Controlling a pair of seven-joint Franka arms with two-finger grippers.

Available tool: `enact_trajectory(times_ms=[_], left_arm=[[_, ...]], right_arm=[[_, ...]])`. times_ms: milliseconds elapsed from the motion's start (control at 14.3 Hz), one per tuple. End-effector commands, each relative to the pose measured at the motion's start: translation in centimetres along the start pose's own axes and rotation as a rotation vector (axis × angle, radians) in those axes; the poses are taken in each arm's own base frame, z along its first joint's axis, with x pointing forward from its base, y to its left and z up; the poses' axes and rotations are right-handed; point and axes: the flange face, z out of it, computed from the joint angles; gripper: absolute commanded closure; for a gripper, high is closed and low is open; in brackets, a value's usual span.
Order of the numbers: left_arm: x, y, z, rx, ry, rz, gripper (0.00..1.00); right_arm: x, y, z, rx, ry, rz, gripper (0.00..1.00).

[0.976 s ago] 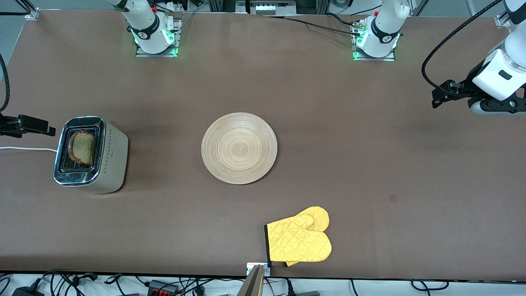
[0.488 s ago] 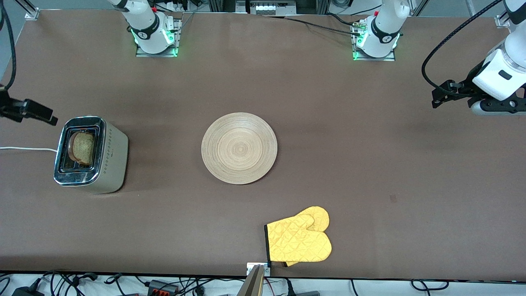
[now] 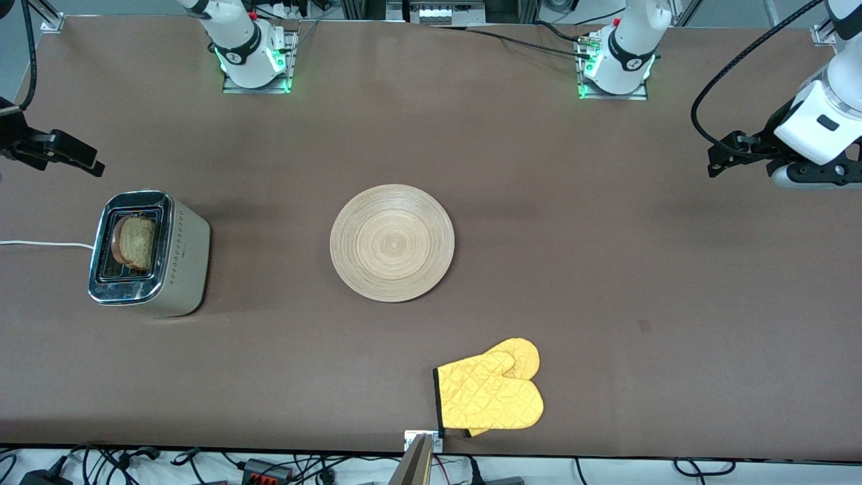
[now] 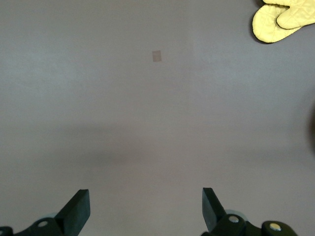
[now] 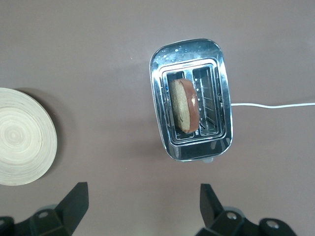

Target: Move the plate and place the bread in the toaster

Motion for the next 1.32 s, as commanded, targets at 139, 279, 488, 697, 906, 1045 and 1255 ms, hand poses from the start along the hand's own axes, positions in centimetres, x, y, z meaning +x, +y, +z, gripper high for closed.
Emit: enact_trajectory(times_ms=[139, 279, 488, 697, 906, 1045, 1255], left_arm=[[-0.24, -0.01, -0.58, 0.001, -0.001, 0.002, 0.0], [-0.24, 0.08, -0.58, 0.001, -0.001, 0.004, 0.0], [-0.28, -0.01, -0.66, 0.001, 0.0, 0.002, 0.0], [-0.24, 0.08, -0.58, 0.001, -0.001, 0.004, 0.0], [-0.24, -0.01, -0.58, 0.001, -0.001, 0.002, 0.0], [-0.28, -0.01, -0.66, 0.001, 0.0, 0.002, 0.0], [-0.28, -0.01, -0.66, 0.001, 0.0, 0.002, 0.0]], right_arm=[[1.21, -0.17, 1.04, -0.017, -0.026, 0.007, 0.0], [1.26, -0.18, 0.98, -0.018, -0.024, 0.007, 0.0], [1.35, -0.14, 1.15, -0.023, -0.027, 0.004, 0.0], [1.36, -0.04, 1.14, -0.064, -0.024, -0.01, 0.0], [1.39, 0.03, 1.24, -0.063, -0.027, -0.004, 0.0], [1.38, -0.08, 1.24, -0.061, -0.027, 0.001, 0.0], [1.36, -0.18, 1.26, -0.06, -0.029, -0.001, 0.0]])
